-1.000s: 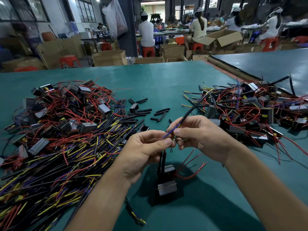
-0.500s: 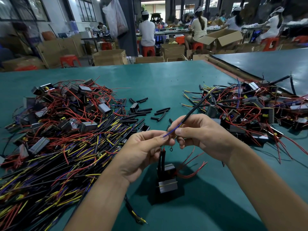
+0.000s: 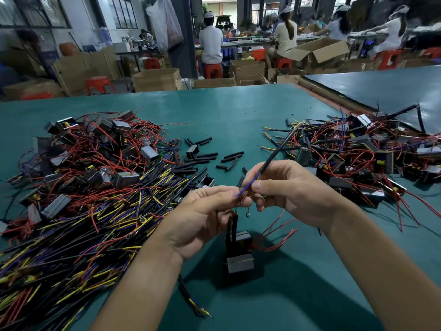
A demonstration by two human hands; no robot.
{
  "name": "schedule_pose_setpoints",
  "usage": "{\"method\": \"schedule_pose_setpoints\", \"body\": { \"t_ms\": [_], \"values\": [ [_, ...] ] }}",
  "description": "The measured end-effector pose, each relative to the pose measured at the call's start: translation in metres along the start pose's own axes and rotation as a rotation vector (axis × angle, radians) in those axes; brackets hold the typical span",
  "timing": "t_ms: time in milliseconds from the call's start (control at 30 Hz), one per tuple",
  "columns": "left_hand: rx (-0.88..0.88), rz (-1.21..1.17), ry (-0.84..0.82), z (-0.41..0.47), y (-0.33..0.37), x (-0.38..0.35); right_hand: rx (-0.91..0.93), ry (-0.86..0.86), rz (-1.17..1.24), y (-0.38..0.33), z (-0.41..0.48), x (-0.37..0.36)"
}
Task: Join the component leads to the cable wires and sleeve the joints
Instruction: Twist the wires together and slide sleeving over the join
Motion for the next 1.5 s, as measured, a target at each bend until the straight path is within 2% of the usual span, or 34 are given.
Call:
{"method": "schedule_pose_setpoints", "body": {
  "t_ms": [300, 500, 667, 800, 1000, 1100, 1267, 1500],
  "values": [
    [-0.028, 0.117, -0.046, -0.001, 0.001, 0.001, 0.004, -0.019, -0.031, 0.000, -0.001, -0.005],
    [-0.302, 0.272, -0.015, 0.000, 0.023, -0.007, 0.001, 0.020, -0.016, -0.001, -0.003, 0.001],
    [-0.378, 0.340, -0.027, -0.003, 0.028, -0.007, 0.003, 0.042, -0.009, -0.001, -0.002, 0.000],
    [-0.341, 0.341, -0.040, -0.002, 0.023, -0.005, 0.019, 0.068, -0.037, -0.003, -0.002, 0.000],
    [-0.064, 0.440, -0.115, -0.001, 0.018, 0.011, 0.017, 0.095, -0.060, -0.003, -0.002, 0.002],
    [0.013, 0.463, -0.204, -0.007, 0.023, 0.024, 0.019, 0.091, -0.067, -0.003, -0.002, 0.000],
    [0.066, 0.507, -0.294, -0.013, 0.021, 0.027, 0.031, 0.105, -0.078, -0.004, -0.003, 0.000],
    [0.004, 0.521, -0.192, -0.006, 0.019, 0.024, 0.061, 0.147, -0.138, -0.006, -0.003, -0.001]
  ]
}}
Point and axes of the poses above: each hand's wrist, its own z-axis towards the middle knuckle, its own x-axis out of the back of the hand, y = z × x, the point moved 7 cm from there along z, towards the middle knuckle, and after that the axes turned 14 degrees about -x, right-handed, at the moved point
